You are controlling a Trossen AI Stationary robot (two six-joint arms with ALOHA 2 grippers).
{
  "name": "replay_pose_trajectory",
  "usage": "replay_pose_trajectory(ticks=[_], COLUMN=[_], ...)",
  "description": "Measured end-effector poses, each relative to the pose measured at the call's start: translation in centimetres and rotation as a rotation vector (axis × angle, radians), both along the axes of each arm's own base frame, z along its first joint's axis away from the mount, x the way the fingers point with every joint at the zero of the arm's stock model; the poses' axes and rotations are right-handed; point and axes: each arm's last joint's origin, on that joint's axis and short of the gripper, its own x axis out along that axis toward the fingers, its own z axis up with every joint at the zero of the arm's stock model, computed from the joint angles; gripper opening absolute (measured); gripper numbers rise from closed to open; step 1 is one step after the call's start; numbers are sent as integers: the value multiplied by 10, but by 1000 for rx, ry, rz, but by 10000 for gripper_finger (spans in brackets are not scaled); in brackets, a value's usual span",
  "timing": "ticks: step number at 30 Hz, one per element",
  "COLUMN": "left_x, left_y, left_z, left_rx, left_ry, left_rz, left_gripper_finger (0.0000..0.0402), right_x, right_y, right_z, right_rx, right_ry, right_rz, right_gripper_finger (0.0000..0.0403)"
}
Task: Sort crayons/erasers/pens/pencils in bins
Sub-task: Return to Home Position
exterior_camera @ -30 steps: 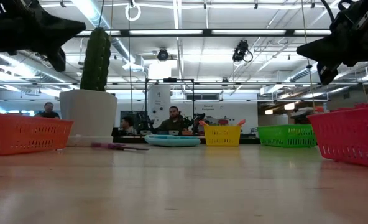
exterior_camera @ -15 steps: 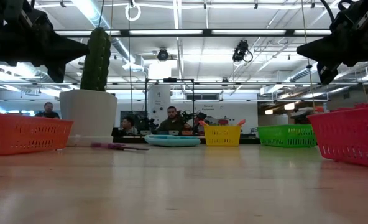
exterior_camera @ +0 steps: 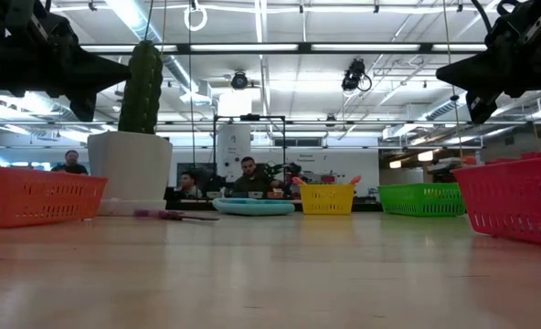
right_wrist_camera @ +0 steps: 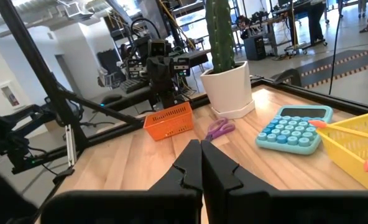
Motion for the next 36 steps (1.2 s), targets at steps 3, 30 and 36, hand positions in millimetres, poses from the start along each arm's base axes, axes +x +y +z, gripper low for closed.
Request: replay_pose_trajectory(ticks=[3,30,36], left_x=[0,0,0], left_y=[0,0,0], left_z=[0,0,0], left_rx=[0,0,0], left_ry=[0,0,0], left_rz=[0,0,0], left_gripper_finger=[33,32,23], right_x=[0,0,0], right_y=[0,0,0], right_z=[0,0,0], right_rx=[0,0,0], right_ry=[0,0,0], right_rz=[0,0,0], right_gripper_finger=[6,6,6])
